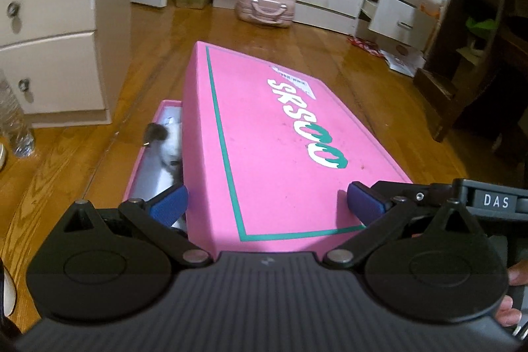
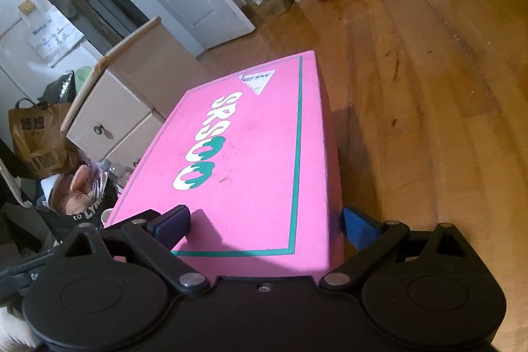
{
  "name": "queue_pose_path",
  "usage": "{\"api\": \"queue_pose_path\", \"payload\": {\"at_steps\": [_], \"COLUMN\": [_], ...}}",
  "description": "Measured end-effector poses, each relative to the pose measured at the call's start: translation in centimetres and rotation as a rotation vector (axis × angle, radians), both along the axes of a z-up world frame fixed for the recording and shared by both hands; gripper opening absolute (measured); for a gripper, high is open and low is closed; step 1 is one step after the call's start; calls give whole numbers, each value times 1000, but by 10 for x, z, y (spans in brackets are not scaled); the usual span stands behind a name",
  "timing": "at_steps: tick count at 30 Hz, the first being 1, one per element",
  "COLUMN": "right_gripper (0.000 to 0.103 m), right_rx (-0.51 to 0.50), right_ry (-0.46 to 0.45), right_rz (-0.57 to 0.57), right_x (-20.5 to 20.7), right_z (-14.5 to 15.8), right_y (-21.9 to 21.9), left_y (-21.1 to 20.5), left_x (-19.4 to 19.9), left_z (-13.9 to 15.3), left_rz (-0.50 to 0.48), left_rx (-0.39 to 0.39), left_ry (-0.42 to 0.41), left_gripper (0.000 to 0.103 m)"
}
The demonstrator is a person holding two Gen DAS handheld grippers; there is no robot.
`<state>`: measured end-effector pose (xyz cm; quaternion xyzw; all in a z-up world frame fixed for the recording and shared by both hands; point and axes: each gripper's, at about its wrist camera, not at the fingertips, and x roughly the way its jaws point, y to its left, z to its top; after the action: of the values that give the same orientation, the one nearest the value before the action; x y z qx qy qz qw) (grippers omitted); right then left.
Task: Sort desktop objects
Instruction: 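Lower the lid with both grippers onto the rim of the pink box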
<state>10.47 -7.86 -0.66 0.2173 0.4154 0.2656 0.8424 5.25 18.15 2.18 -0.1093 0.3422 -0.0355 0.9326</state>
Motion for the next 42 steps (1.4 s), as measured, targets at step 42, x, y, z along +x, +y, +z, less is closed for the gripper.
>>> {"api": "queue_pose_path", "payload": {"at_steps": [42], "right_gripper": [89], "right_rx": [-208], "right_ry": [51], "right_rz": [17], "right_x": [-20], "right_z": [-24], "right_y": [93], "left_y": [69], "left_x": [6], "left_z": [-59], "left_rz": [25], "left_rx": [-23], "left_ry": [84], "left_gripper": [103]}}
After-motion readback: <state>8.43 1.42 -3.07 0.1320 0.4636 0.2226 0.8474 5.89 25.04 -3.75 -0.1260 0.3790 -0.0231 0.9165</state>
